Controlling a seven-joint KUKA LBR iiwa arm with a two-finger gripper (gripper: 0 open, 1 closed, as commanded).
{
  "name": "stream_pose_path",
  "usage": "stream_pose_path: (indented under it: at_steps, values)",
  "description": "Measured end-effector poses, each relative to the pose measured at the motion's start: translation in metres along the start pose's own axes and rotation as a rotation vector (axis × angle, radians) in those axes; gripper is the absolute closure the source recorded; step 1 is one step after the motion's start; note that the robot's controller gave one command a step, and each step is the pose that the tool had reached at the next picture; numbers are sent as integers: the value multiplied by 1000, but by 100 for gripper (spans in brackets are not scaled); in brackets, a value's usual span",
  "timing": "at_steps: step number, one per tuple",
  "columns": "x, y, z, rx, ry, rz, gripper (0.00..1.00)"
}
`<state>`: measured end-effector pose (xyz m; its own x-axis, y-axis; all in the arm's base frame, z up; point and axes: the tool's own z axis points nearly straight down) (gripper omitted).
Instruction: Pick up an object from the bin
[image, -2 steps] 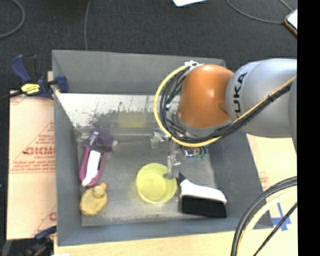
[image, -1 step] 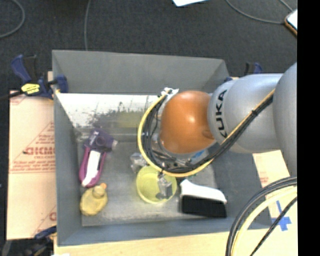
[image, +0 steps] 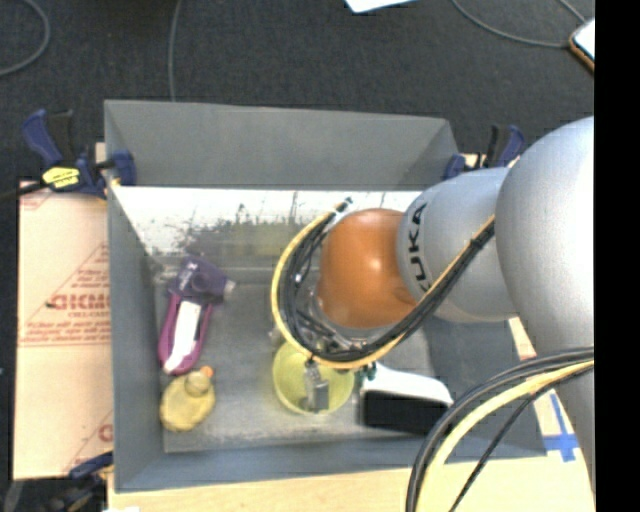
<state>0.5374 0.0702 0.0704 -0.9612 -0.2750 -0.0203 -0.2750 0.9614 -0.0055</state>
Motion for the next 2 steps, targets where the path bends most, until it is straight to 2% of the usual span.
stream_pose_path:
  at_steps: [1,2]
  values:
    - [20,-1,-1,-5,2,-586,100]
    - [20,-1,-1,-6,2,-585,100]
